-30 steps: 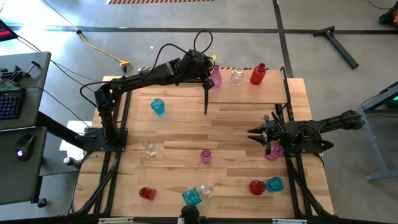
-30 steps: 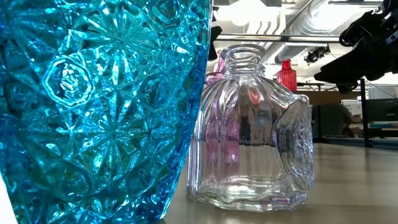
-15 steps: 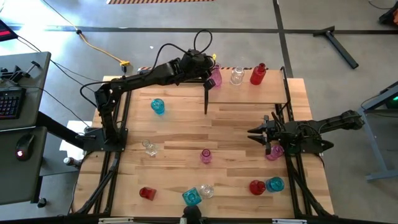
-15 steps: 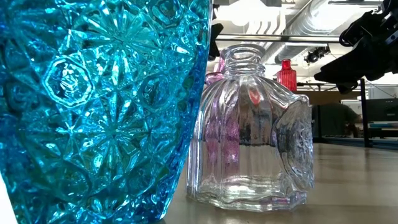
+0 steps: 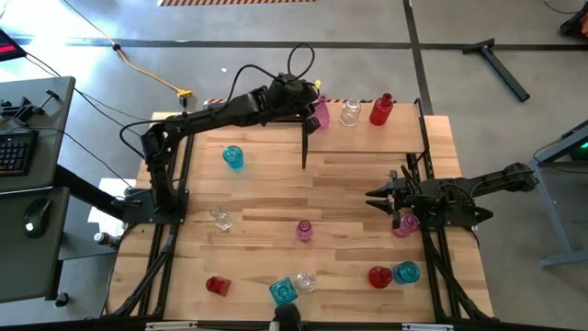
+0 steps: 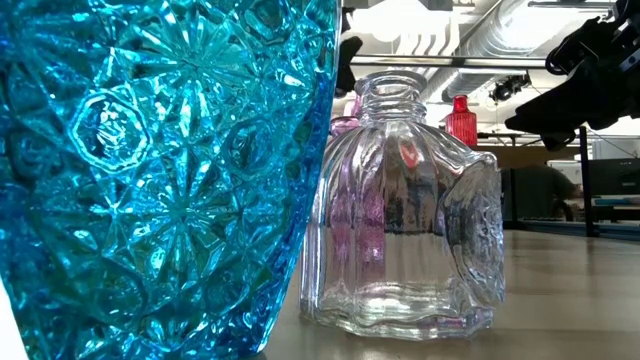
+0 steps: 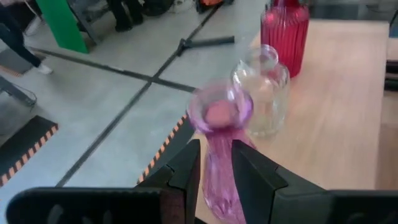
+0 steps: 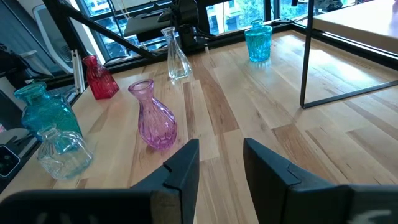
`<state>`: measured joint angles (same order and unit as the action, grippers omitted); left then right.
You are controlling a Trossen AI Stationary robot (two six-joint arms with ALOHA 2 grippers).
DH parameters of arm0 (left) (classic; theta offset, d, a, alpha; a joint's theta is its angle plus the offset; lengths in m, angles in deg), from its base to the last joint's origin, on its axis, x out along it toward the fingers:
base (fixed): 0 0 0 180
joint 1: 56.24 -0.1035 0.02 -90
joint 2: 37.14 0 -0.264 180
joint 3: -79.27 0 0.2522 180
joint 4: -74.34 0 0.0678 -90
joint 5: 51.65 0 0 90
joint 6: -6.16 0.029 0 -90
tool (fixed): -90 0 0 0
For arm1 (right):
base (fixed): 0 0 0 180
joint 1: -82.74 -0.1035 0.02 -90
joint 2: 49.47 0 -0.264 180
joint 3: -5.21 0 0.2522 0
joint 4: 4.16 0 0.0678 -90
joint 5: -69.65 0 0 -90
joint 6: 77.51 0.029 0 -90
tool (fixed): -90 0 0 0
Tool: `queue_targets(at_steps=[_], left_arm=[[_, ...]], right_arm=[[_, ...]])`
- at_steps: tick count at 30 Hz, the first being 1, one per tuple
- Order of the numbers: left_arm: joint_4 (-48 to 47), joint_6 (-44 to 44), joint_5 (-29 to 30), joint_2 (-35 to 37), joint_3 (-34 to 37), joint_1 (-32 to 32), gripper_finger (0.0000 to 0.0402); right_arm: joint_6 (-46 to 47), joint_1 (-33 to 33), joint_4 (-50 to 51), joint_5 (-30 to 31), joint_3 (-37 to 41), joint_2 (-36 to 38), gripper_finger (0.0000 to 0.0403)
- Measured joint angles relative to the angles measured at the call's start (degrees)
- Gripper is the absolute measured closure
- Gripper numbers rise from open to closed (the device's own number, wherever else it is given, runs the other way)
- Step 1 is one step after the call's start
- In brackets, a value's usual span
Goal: Sort vases onto shelf
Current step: Put the top left pink vase on the shelf, then put the bottom right blue vase on the shelf
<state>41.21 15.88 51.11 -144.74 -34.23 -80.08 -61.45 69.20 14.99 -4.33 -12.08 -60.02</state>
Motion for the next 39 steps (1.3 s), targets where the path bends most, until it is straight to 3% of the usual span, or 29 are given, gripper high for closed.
queue_targets(at_steps=[16, 26, 39], left_arm=[[0.3, -0.2, 0.9, -1.4, 0.0, 0.0, 0.0319], [-9.6, -2.1, 1.3, 2.4, 0.0, 0.7, 0.0319], [-16.6, -3.7, -3.3, 7.0, 0.0, 3.7, 0.0319]], right_arm=[[0.0, 0.0, 0.0, -0.1, 0.0, 0.0, 0.0295], [0.0, 0.0, 0.0, -0.1, 0.0, 0.0, 0.0295], [0.0, 0.0, 0.0, -0.1, 0.0, 0.0, 0.0295]])
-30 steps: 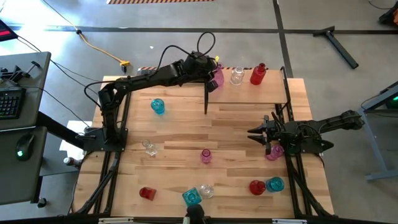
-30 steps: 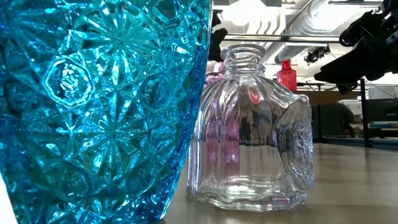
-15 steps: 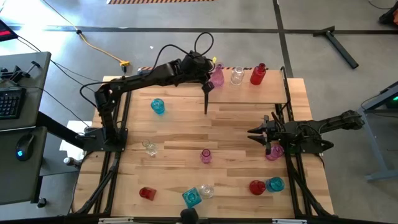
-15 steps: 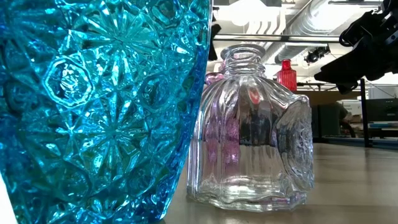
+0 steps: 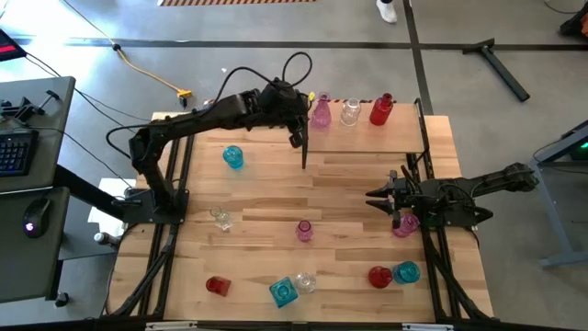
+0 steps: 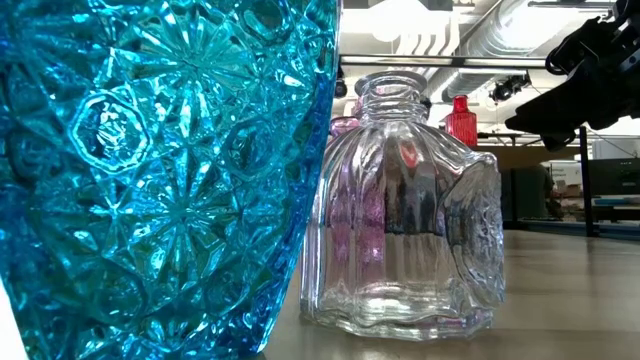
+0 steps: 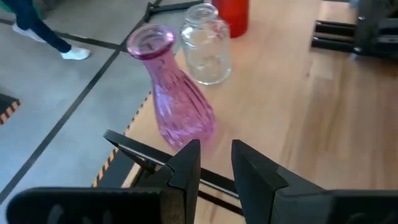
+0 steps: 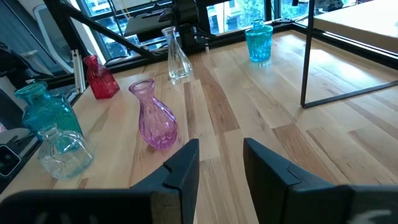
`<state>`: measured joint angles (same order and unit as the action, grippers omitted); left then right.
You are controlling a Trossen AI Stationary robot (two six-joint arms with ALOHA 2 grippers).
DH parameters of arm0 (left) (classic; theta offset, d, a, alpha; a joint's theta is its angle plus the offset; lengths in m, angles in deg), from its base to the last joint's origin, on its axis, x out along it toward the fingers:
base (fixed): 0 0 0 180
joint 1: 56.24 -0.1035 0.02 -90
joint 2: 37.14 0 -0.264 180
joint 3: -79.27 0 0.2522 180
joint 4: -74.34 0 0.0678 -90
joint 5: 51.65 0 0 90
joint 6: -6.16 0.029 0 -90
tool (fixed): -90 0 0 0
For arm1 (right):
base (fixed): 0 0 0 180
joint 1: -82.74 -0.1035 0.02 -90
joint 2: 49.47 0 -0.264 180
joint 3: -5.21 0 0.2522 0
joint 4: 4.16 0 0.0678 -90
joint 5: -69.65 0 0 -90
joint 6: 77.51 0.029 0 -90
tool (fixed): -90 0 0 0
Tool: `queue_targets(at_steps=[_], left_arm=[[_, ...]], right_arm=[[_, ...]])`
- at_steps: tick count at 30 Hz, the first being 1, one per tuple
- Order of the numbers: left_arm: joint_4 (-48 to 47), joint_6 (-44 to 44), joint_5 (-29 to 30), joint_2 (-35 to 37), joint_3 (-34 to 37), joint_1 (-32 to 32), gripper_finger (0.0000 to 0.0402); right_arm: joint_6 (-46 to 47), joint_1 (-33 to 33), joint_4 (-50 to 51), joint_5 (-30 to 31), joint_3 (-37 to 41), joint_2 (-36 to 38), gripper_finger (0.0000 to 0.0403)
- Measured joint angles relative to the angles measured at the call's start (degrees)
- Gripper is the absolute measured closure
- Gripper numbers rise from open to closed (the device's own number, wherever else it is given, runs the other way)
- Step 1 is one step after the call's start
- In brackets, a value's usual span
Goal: Sort vases onto shelf
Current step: Put the bottom right blue vase on the shelf
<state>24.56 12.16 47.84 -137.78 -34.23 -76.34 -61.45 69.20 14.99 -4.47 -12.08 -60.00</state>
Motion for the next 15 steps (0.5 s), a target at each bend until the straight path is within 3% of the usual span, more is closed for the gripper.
queue_targets(at_steps=[15], left_arm=[[-8.5, -3.1, 0.0, 8.8, 0.0, 8.0, 0.0319]], right_arm=[[0.0, 0.0, 0.0, 0.0, 0.0, 0.0, 0.0295]])
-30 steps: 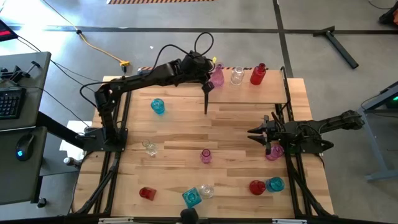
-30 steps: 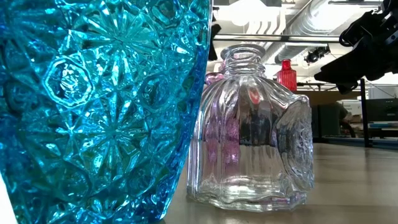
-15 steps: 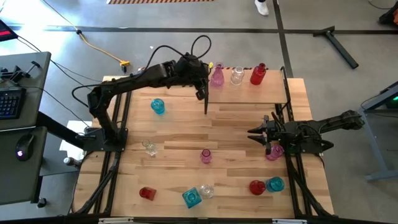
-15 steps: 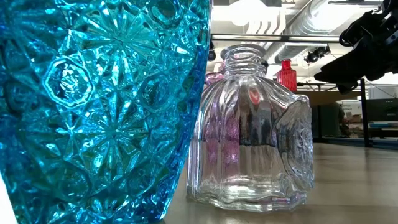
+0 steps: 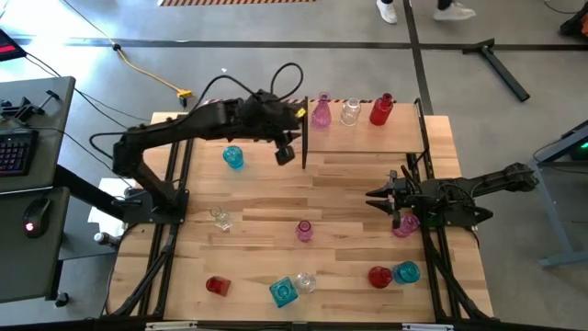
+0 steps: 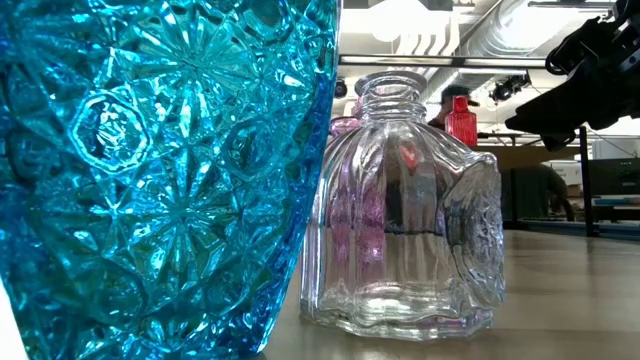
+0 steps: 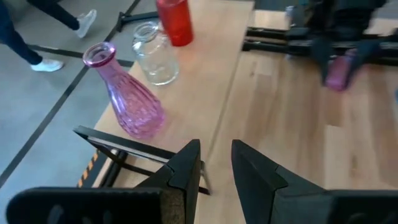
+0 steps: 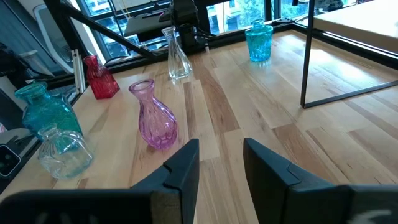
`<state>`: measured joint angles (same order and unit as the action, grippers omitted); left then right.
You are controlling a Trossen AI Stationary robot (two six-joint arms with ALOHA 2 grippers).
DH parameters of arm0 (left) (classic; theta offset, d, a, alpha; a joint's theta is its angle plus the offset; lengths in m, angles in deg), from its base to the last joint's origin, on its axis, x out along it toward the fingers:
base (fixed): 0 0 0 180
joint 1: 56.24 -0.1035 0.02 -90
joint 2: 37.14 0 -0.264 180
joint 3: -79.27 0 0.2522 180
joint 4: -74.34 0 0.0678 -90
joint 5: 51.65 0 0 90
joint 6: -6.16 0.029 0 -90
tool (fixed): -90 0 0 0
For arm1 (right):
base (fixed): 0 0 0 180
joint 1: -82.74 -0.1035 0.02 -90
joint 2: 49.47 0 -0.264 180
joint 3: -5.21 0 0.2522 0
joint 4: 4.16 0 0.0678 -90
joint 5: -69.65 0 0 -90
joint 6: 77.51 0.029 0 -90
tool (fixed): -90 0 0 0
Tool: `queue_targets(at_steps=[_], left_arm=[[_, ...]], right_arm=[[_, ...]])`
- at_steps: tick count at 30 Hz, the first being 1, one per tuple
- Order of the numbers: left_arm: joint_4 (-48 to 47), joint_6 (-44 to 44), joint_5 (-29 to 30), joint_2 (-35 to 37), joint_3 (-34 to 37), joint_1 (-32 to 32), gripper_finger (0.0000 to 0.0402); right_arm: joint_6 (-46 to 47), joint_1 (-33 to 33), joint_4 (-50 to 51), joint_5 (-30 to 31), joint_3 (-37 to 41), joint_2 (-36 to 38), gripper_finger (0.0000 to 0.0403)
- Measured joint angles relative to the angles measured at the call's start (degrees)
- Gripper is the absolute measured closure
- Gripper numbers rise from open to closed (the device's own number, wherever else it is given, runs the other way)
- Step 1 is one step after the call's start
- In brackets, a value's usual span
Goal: Sort vases onto shelf
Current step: Put the bottom right blue vase on the shelf
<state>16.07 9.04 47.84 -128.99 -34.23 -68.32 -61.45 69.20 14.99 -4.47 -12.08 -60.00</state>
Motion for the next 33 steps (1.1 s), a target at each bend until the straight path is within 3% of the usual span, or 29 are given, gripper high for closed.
queue_targets(at_steps=[9, 14, 19, 33], left_arm=[[-7.6, -5.4, 0.8, 7.9, 0.0, 5.5, 0.0319], [-12.1, -9.0, 6.2, 11.7, 0.0, 9.6, 0.0319], [-15.9, -14.2, 12.8, 14.4, 0.8, 14.9, 0.0319], [-14.8, -30.4, 29.1, 23.9, 21.0, 28.4, 0.0319]], right_arm=[[0.0, 0.0, 0.0, 0.0, 0.0, 0.0, 0.0295], [0.0, 0.0, 0.0, 0.0, 0.0, 0.0, 0.0295], [-0.5, 0.0, 0.1, -6.2, 0.0, 0.0, 0.0295], [-0.6, 0.0, 0.9, -7.4, 0.0, 0.0, 0.0295]])
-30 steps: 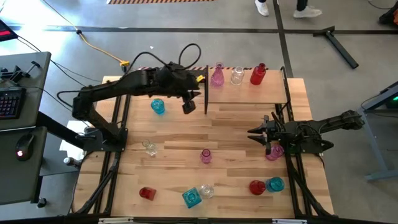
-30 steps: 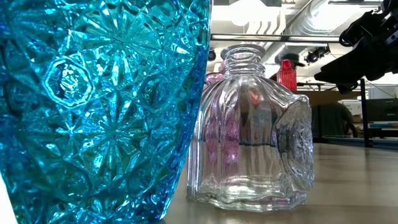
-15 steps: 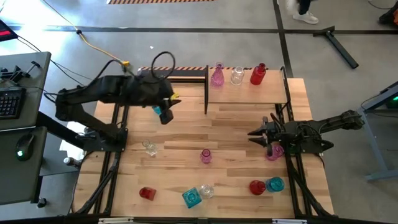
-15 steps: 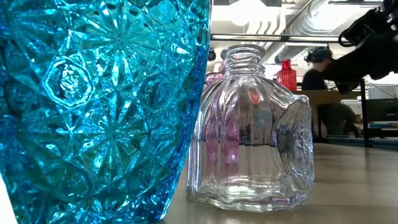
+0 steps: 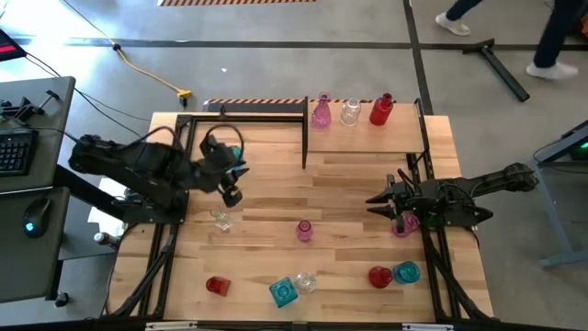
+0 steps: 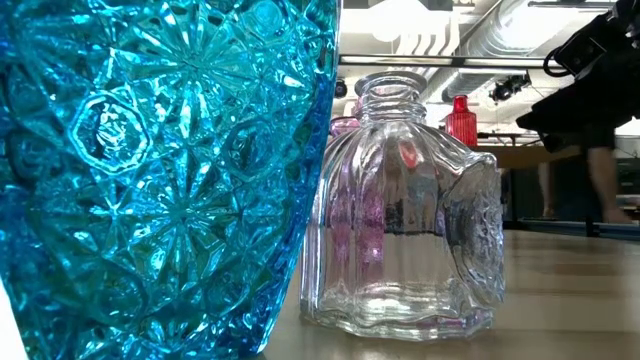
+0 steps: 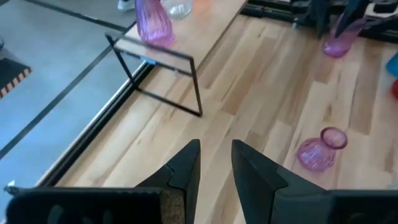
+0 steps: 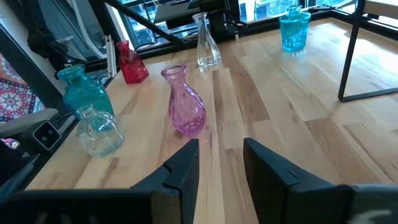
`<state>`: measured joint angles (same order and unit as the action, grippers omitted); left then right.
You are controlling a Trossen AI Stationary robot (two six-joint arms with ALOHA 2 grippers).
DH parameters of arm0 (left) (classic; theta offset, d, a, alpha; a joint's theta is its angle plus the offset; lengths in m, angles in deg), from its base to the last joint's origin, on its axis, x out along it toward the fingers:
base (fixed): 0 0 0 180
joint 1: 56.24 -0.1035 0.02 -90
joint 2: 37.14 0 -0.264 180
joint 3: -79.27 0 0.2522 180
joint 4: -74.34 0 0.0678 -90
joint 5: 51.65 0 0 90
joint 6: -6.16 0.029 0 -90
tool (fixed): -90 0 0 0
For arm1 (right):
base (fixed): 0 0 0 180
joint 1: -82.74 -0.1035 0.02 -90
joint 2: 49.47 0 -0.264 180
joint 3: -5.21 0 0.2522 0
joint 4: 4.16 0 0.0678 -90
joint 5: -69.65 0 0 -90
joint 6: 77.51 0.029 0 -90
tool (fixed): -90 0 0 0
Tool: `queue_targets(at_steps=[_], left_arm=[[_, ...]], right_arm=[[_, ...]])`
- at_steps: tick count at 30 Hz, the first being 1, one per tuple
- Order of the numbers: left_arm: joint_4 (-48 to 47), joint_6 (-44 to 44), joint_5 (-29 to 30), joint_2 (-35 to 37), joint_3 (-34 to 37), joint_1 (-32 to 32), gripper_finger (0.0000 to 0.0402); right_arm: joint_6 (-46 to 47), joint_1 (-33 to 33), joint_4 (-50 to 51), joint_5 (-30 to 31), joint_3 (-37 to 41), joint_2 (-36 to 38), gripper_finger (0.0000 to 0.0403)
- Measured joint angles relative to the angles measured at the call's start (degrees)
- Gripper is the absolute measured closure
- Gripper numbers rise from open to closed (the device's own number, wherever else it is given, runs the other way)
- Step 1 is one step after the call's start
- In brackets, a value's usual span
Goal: Sort vases onto shelf
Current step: Put the bottom right blue vase on the shelf
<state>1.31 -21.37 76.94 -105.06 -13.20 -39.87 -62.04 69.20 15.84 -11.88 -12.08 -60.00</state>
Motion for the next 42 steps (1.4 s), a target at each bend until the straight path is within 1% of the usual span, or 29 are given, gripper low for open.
queue_targets(at_steps=[4, 10, 15, 17, 23, 28, 31, 37, 42], left_arm=[[2.1, -2.8, 2.5, 2.0, 5.4, 2.6, 0.0319], [6.5, -4.0, 4.9, 4.1, 11.4, 4.6, 0.0319], [7.2, -5.8, 5.7, 4.6, 14.1, 5.1, 0.0319], [7.1, -6.8, 5.7, 4.6, 14.7, 5.1, 0.0319], [7.0, -10.0, 7.3, 4.6, 18.1, 5.5, 0.0319], [6.9, -11.4, 9.3, 4.6, 20.1, 5.5, 0.0319], [7.0, -11.5, 10.2, 4.6, 20.7, 5.4, 0.0319], [8.5, -11.4, 10.5, 4.6, 20.7, 5.4, 0.0319], [9.9, -11.1, 12.5, 4.6, 20.6, 5.4, 0.0319]], right_arm=[[0.0, 0.0, 0.0, 0.0, 0.0, 0.0, 0.0295], [-0.2, 0.0, -0.1, 0.0, 0.0, 0.0, 0.0295], [-8.0, 0.0, -1.3, 1.3, 0.0, 0.0, 0.0295], [-9.2, 0.0, -3.7, 1.6, 0.0, 0.0, 0.0295], [-3.4, 0.0, -16.4, 1.8, 0.0, 0.0, 0.0295], [0.9, 0.0, -24.4, -0.6, 0.0, 0.0, 0.0295], [4.2, 0.0, -26.1, -0.7, 0.0, 0.0, 0.0295], [8.5, 0.0, -25.9, -0.8, 0.0, 0.0, 0.0295], [13.7, 0.0, -26.9, 1.2, 0.0, 0.0, 0.0295]])
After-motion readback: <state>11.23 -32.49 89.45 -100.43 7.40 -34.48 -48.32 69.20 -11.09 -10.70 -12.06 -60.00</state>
